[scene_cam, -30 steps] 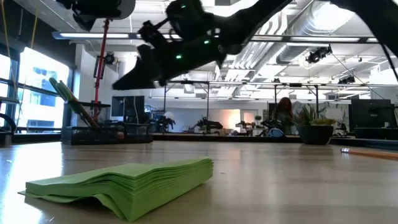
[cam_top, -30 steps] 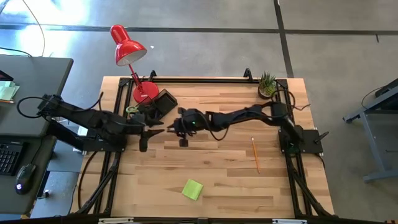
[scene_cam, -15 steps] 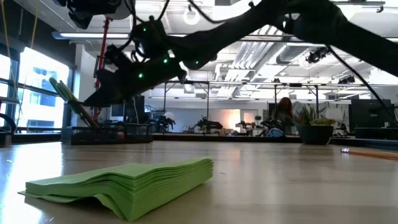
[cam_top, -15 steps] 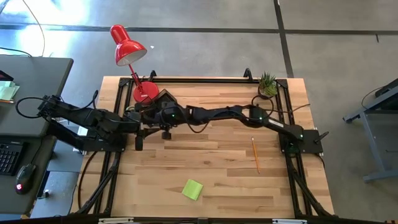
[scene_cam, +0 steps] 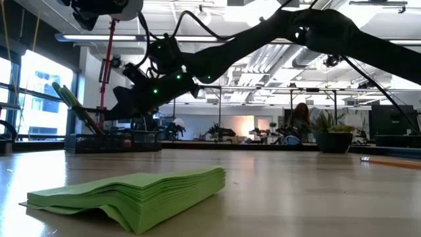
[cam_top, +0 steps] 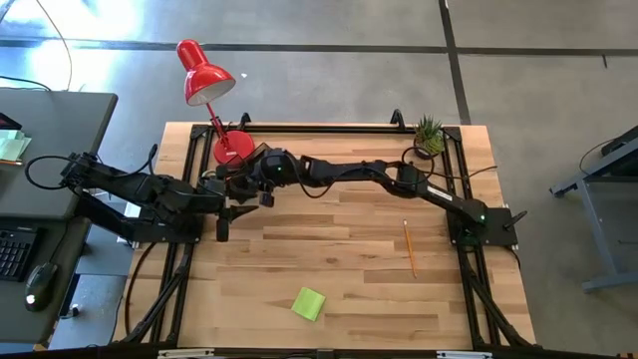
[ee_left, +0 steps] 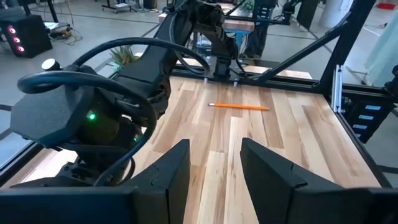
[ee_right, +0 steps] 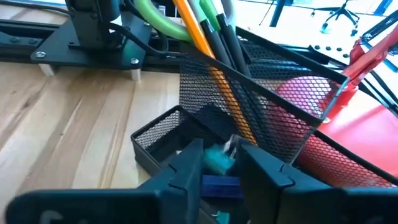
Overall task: Pick and place office supplies into organizer
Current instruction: Put the blue binder clip into the desk organizer, then put the yellow pencil into the desk organizer
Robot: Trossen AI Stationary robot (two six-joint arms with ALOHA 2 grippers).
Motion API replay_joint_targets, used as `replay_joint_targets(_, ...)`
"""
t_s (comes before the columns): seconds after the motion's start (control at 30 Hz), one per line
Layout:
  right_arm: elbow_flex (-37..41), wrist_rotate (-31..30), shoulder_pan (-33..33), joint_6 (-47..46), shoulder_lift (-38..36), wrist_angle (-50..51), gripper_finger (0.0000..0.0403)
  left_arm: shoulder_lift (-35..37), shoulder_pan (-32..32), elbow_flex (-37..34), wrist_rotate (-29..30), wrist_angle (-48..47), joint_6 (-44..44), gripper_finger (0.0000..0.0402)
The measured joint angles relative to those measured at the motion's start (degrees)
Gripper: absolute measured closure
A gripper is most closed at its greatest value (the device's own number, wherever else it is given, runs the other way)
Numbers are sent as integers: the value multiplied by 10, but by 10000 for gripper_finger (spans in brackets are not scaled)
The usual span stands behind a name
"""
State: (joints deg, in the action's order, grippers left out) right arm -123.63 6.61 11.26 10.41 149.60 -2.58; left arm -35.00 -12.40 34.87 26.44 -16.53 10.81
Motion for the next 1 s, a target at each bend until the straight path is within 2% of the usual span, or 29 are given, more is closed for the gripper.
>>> replay_joint_targets(0.3, 0, 9, -5, -14, -1, 26, 238, -1, 0, 0, 0, -5, 4, 273)
replay_joint_targets(0.43, 0, 12, -17, 1, -29, 151, 216, -1, 0, 0, -4, -24, 15, 273)
replay_joint_targets(0.63, -1, 32, -62, 20, -78, 381, 210, -12, 0, 0, 0, -29, 19, 273)
replay_joint_targets(0.83, 1, -45, -116, -14, -84, 672, 210, -36, -1, 0, -16, -33, 40, 273)
replay_joint_targets(1.0, 75, -70, -148, -77, -127, 714, 210, -50, 0, 0, -22, -27, 45, 273)
